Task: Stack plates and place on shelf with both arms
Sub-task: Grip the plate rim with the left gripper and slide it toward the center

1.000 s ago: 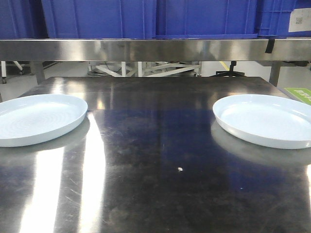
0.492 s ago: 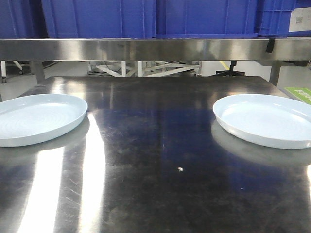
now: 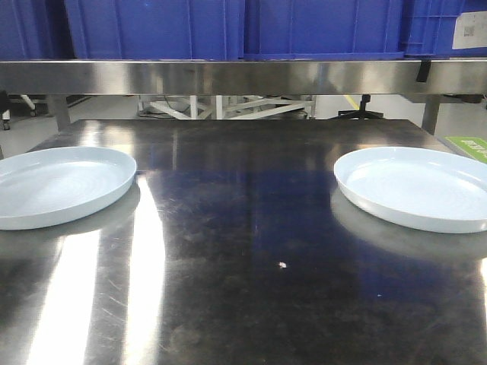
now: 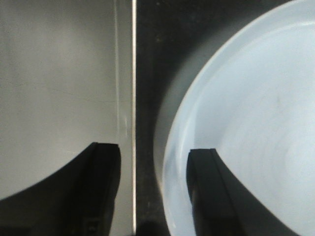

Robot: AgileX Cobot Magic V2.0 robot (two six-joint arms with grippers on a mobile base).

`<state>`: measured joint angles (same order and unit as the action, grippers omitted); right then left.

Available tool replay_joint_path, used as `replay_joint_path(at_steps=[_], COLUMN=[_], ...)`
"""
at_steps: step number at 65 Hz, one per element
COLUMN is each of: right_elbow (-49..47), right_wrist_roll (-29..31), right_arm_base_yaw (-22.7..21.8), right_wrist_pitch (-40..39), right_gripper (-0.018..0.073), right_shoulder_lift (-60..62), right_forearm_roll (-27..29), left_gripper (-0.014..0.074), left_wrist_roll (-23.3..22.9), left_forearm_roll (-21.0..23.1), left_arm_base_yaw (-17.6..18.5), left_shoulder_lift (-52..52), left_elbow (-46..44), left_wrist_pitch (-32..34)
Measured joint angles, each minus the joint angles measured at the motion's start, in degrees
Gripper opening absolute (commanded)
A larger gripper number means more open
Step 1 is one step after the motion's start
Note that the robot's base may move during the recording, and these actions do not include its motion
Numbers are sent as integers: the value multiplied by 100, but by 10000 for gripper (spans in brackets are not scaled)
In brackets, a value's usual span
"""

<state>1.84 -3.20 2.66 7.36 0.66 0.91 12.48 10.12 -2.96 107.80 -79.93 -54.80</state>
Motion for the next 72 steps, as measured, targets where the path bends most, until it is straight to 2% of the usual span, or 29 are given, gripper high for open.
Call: replay_joint_path(at_steps=[15,21,40,49,58,72], right_elbow=[0,0,0,0,0,0], right_wrist_roll=[0,0,0,0,0,0], right_arm_base_yaw=[0,0,0,0,0,0], right_wrist_pitch=[0,0,0,0,0,0], right_gripper=[56,56,56,56,56,56], right_shoulder_lift=[0,0,0,0,0,0], right_forearm_roll=[0,0,0,0,0,0], left_gripper=[390,358,76,83,83,83], left_wrist_roll=[0,-3,-3,-24,-36,-36], left_forearm_roll=[0,0,52,63,165,1016], left_arm_base_yaw=[23,23,23,32,32,116], left_shoulder_lift=[173,222,222,222,231,245], left_elbow=[-22,-22,-48,-130,-423,-1062], left_wrist_pitch=[-9,-21,-142,-282,-694,-1251])
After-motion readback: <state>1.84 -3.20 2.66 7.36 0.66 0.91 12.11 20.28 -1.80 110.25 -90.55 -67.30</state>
